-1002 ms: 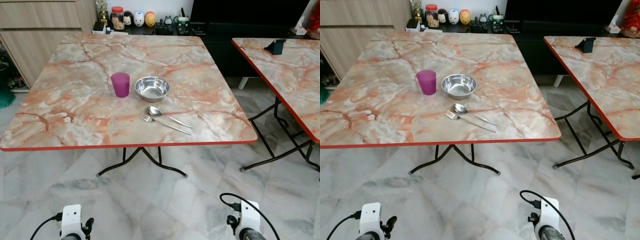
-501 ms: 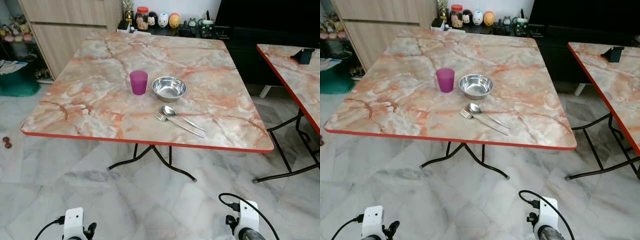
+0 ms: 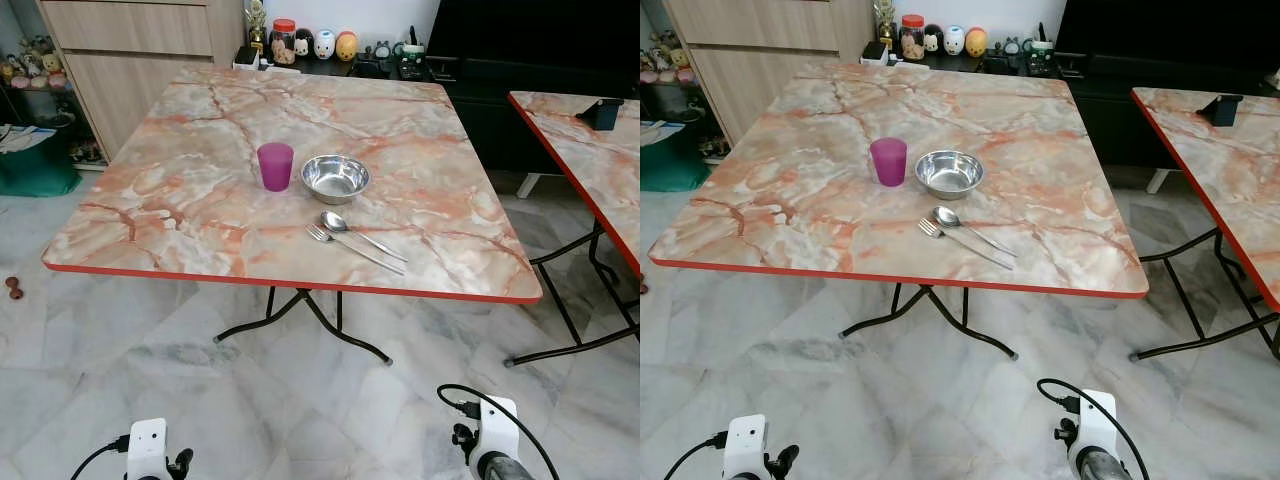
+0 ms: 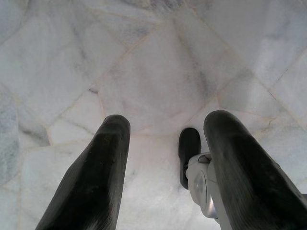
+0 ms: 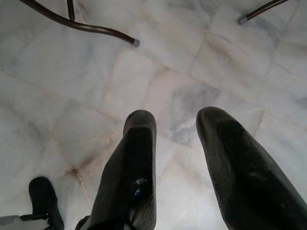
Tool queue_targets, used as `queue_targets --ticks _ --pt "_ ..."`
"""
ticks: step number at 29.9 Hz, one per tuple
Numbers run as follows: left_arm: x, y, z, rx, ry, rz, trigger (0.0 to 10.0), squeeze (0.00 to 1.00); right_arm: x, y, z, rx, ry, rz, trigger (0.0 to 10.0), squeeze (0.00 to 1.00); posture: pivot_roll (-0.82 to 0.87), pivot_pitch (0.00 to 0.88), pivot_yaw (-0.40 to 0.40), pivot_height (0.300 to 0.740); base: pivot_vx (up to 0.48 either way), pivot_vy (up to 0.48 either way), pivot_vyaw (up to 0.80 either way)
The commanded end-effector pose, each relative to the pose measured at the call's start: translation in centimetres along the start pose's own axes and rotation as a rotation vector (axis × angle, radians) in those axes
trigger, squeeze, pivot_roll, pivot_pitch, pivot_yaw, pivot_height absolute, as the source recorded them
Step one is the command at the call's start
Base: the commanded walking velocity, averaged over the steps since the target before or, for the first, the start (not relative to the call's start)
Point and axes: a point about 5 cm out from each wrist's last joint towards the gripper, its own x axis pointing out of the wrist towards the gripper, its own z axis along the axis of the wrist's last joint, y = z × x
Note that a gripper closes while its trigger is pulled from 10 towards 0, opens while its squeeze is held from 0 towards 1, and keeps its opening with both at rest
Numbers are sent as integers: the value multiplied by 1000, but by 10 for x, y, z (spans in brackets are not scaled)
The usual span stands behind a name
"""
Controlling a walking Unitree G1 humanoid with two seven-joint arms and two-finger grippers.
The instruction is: Setting the table
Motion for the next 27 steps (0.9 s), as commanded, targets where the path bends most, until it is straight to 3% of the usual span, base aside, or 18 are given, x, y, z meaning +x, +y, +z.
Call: queue_targets --ticks 1,10,12,13,14,15,16,17,19,20,27 --pt "-2 -2 -11 1 39 -5 10000 0 0 -5 6 -28 -38 -19 10000 0 38 0 -63 740 0 0 0" --pt "-3 0 -14 -2 52 1 10000 0 -1 -7 12 -58 -107 -54 10000 0 28 0 -61 740 0 0 0" --pt "-3 1 -15 -2 55 1 10000 0 -2 5 22 -71 -225 -27 10000 0 26 0 -61 740 0 0 0" --pt "-4 1 -15 -3 56 3 10000 0 -5 19 35 -64 -352 -14 10000 0 26 0 -61 740 0 0 0" --pt "-4 2 -15 -3 57 3 10000 0 -6 22 37 -58 -377 -14 10000 0 26 0 -61 740 0 0 0" --pt "-4 3 -17 -6 60 7 10000 0 -12 18 44 -181 -484 -76 10000 0 25 0 -61 740 0 0 0" --pt "-4 3 -17 -6 60 7 10000 0 -12 18 44 -181 -484 -76 10000 0 25 0 -61 740 0 0 0" --pt "-5 3 -17 -9 62 10 10000 0 -21 18 49 -354 -645 -125 10000 0 24 0 -60 740 0 0 0" --pt "-5 4 -18 -9 64 10 10000 0 -13 17 32 -169 -448 -109 10000 0 20 0 -59 740 0 0 0" --pt "-5 4 -18 -7 65 10 10000 0 -15 19 38 -95 -474 -90 10000 0 18 0 -58 740 0 0 0" --pt "-5 4 -18 -13 59 8 10000 0 -22 11 59 -121 -628 -88 10000 0 11 0 -57 740 0 0 0"
